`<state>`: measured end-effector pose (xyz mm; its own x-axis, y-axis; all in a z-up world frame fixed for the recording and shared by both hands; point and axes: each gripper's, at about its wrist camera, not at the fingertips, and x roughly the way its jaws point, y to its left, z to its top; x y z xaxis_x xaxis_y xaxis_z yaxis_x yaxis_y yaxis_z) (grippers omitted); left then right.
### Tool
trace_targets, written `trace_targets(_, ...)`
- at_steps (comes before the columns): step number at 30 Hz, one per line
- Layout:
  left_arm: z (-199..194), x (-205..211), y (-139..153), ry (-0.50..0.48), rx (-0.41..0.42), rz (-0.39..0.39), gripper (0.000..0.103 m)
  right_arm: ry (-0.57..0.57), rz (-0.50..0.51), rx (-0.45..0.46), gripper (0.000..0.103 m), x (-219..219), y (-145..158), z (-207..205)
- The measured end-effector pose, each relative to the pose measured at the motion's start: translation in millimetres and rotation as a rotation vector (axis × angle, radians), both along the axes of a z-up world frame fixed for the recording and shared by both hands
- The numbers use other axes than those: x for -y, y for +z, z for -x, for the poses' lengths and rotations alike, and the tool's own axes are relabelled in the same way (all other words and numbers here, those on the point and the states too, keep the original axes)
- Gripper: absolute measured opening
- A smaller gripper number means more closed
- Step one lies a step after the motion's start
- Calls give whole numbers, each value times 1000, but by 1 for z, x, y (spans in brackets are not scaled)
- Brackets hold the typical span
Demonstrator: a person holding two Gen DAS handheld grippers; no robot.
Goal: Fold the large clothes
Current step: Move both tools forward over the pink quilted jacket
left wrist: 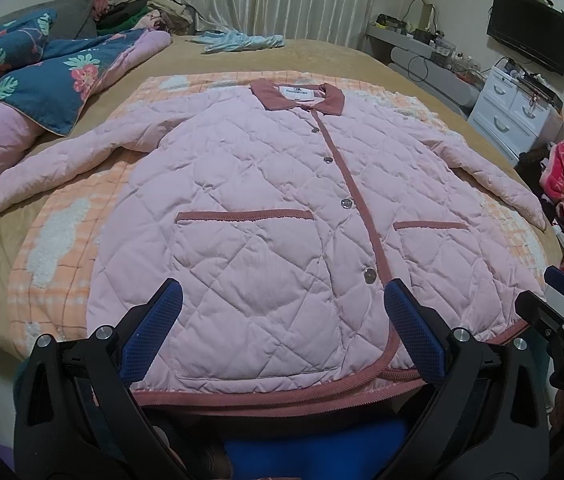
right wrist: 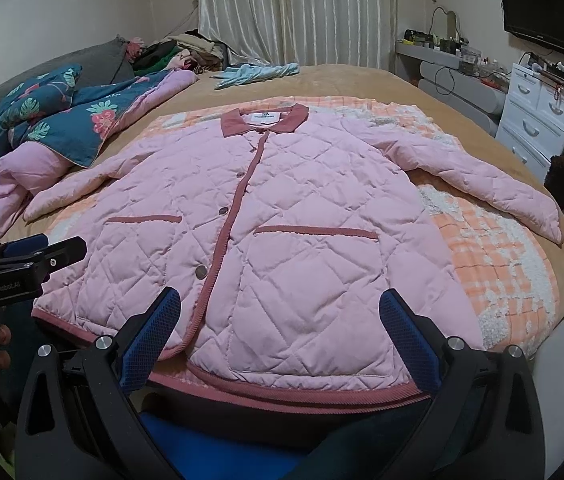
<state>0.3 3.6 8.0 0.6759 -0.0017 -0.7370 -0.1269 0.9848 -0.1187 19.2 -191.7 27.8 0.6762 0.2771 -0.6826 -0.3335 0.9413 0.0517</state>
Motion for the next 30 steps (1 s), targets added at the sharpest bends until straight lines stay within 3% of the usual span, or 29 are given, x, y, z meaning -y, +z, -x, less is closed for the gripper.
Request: trace_targets(30, 1, -1, 4, 0, 3, -3, 94, 1, -1, -3, 99, -2, 0, 0)
